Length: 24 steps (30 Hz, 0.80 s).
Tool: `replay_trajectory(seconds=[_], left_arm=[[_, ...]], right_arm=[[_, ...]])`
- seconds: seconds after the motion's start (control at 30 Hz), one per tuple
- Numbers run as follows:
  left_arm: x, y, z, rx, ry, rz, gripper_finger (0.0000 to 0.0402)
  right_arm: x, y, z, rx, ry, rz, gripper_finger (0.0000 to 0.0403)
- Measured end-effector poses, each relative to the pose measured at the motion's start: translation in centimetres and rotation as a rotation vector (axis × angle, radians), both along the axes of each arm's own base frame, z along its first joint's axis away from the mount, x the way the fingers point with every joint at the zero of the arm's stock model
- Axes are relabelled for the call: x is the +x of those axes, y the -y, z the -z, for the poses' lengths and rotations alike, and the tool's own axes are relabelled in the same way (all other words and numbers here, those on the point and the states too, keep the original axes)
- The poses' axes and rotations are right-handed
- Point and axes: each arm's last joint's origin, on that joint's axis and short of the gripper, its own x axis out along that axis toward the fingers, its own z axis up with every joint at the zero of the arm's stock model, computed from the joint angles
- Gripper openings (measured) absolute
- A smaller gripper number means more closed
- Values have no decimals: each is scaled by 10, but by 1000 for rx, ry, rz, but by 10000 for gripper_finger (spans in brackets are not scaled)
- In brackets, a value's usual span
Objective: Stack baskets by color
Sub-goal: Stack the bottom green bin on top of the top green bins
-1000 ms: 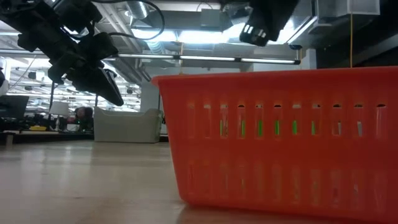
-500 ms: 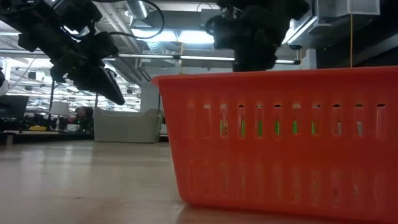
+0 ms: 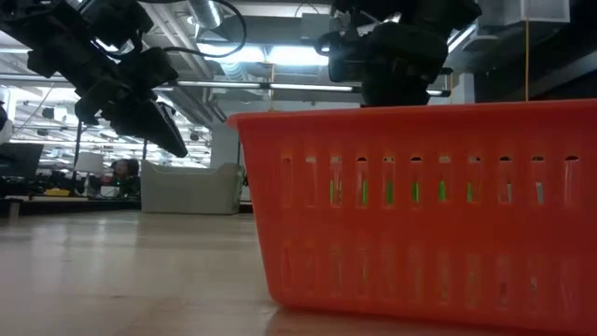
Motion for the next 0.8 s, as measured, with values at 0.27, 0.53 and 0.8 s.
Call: replay_trajectory(seconds=[0.27, 0.53, 0.8], left_arm=[[0, 0, 0, 1, -1, 1, 50], [0, 0, 0, 1, -1, 1, 50], [0, 0, 0, 1, -1, 1, 50]], right_arm=[[4, -7, 24, -7, -80, 4, 93], [7, -10, 43, -16, -135, 14, 67], [28, -12, -17, -69, -3, -131, 3]])
